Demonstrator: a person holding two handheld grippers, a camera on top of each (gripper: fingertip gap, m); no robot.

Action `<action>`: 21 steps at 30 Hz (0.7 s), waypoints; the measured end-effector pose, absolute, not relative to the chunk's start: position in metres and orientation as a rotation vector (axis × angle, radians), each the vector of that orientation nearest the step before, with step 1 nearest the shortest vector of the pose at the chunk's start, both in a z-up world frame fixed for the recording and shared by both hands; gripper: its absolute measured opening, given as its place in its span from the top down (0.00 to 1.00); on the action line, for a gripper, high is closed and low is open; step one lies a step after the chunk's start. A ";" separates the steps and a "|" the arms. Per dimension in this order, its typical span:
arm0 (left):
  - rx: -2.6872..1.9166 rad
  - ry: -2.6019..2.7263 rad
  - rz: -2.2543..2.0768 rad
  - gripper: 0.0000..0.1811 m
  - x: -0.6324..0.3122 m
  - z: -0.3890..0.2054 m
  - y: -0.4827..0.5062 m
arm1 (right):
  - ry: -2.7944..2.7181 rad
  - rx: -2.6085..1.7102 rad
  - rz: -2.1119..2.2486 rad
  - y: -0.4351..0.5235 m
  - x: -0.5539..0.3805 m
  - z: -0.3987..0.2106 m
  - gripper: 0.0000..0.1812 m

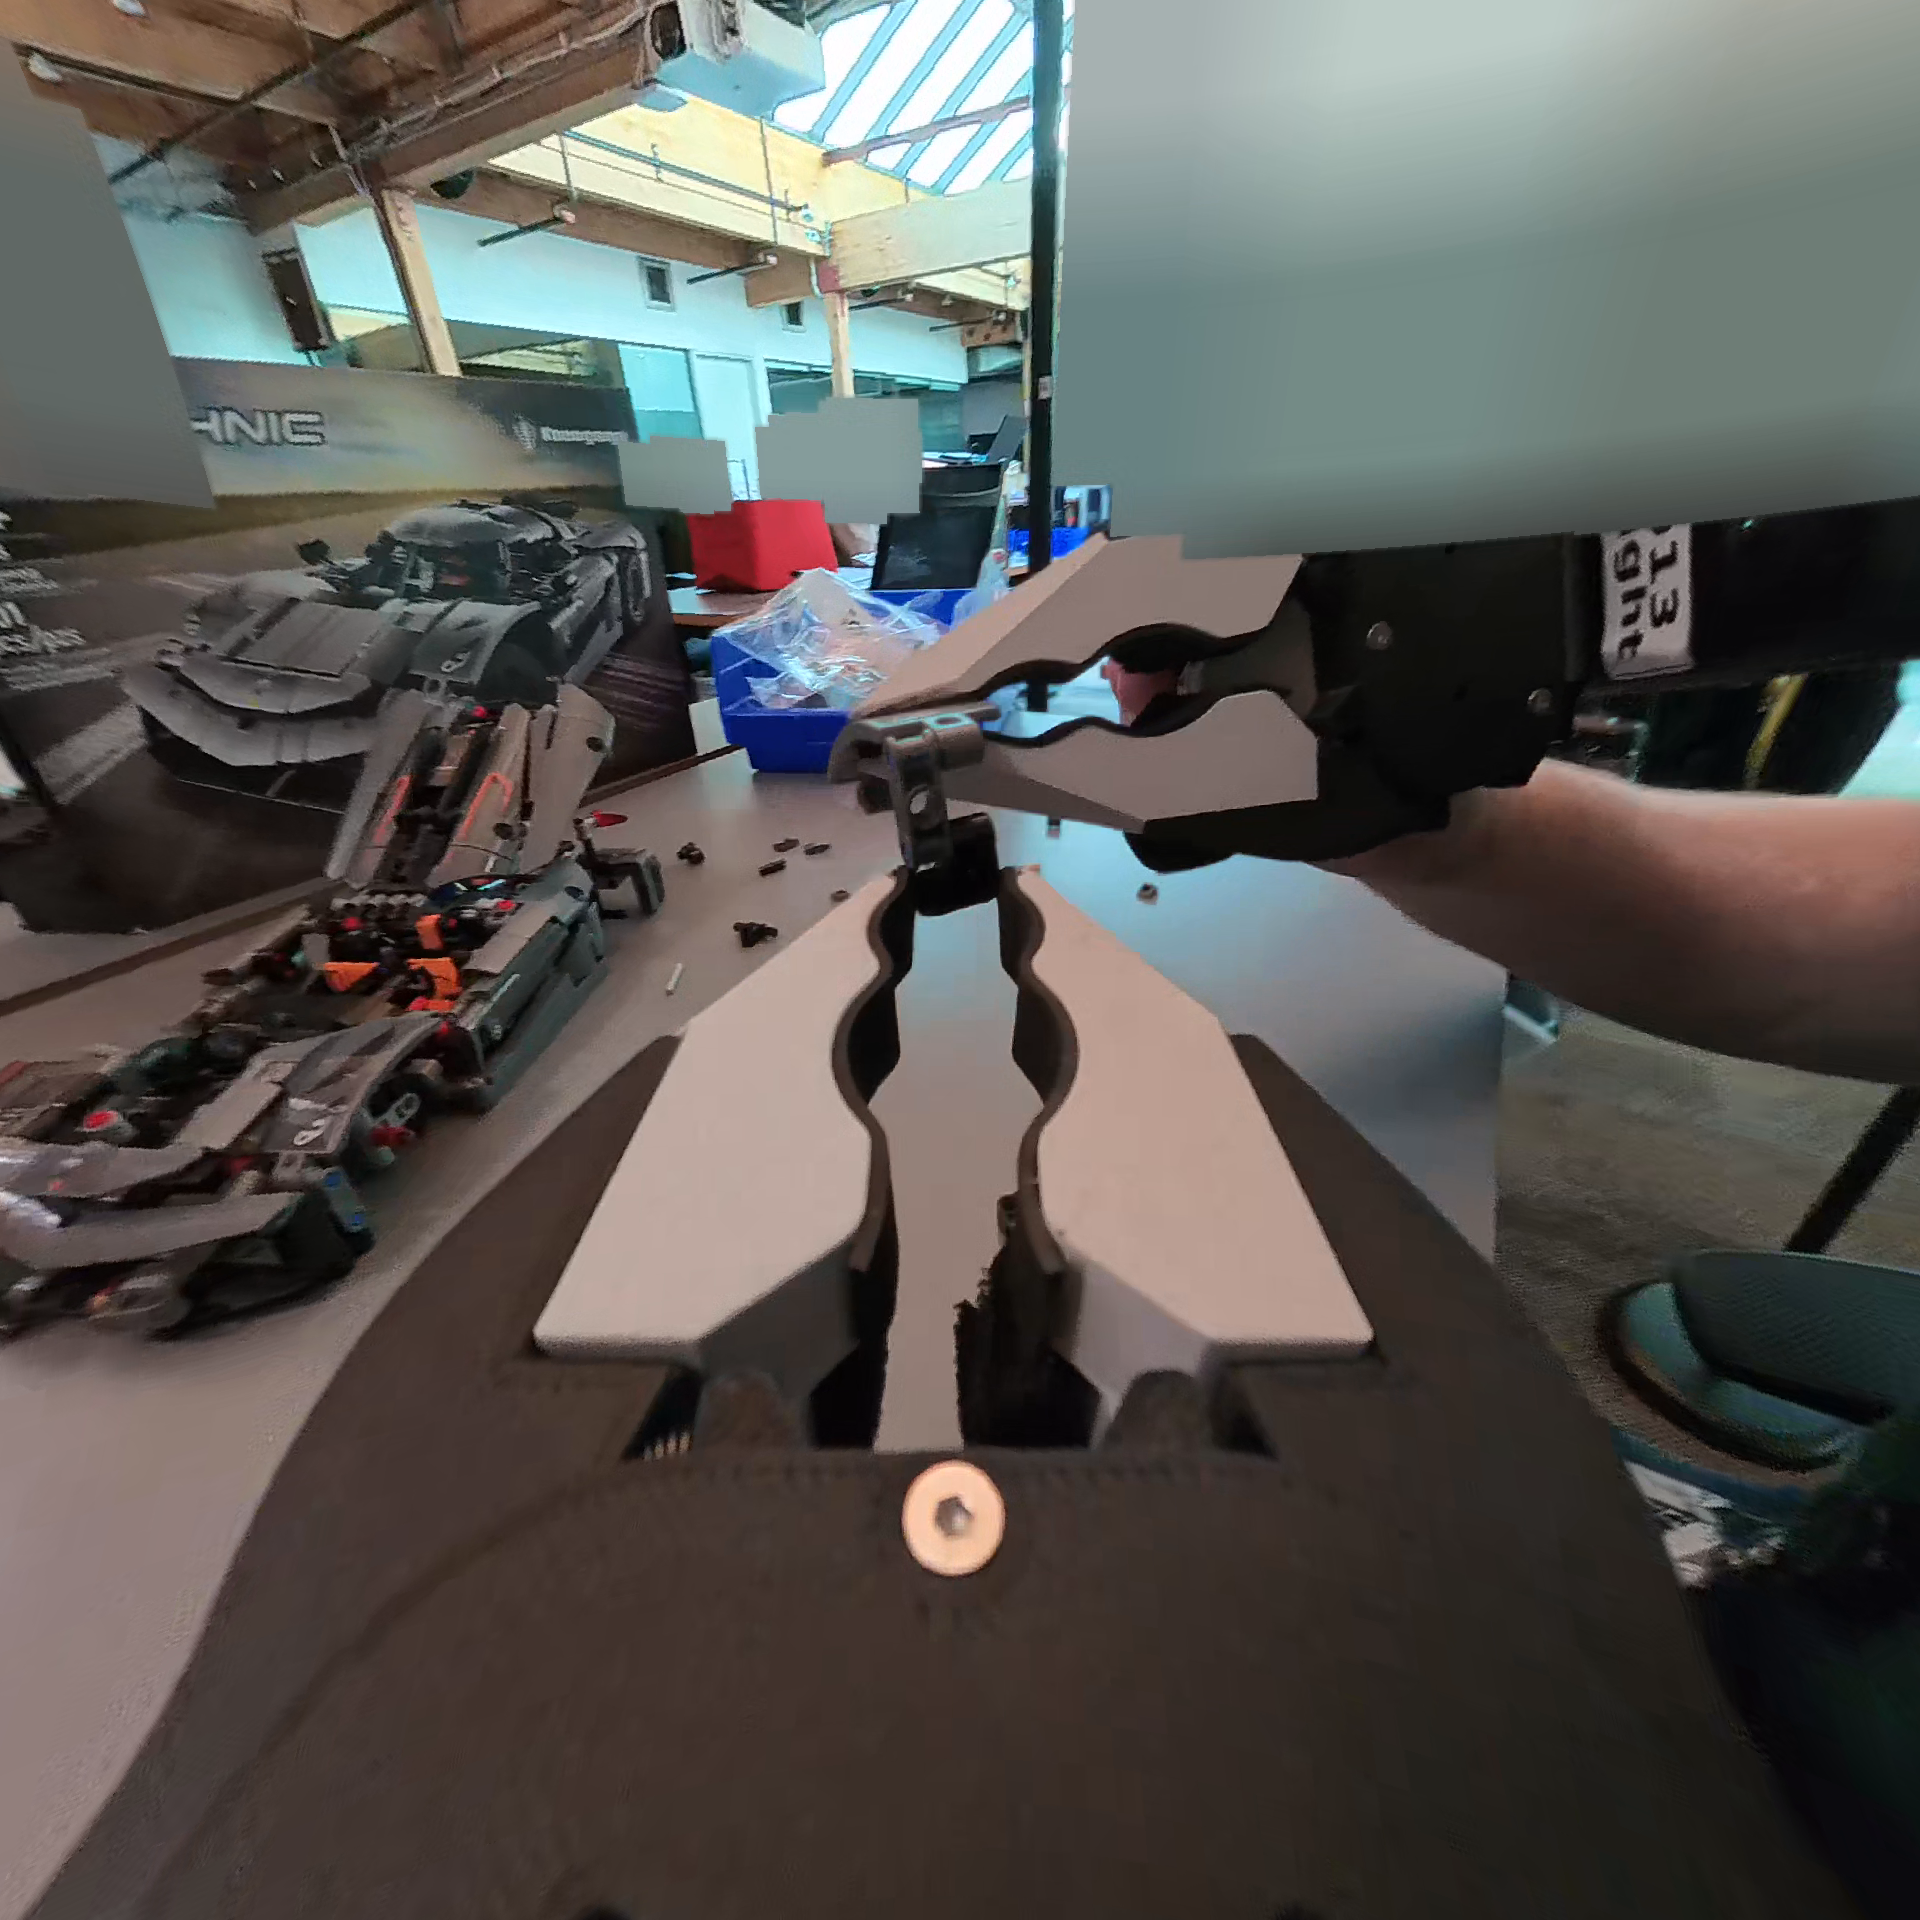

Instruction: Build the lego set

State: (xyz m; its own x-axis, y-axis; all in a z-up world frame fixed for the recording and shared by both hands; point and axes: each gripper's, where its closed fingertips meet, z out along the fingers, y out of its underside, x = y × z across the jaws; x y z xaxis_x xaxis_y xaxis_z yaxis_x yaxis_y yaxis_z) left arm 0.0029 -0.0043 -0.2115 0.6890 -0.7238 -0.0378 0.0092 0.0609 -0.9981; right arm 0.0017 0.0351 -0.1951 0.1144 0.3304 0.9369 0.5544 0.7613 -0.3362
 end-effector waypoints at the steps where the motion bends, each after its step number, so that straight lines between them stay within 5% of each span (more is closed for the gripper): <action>1: -1.415 0.635 -0.647 0.93 0.003 -0.211 -0.005 | -1.495 -0.758 -0.197 0.035 0.002 -0.195 0.99; 21: -1.376 0.565 -0.784 0.93 -0.005 -0.204 -0.006 | -1.496 -0.878 -0.224 0.036 0.000 -0.195 0.99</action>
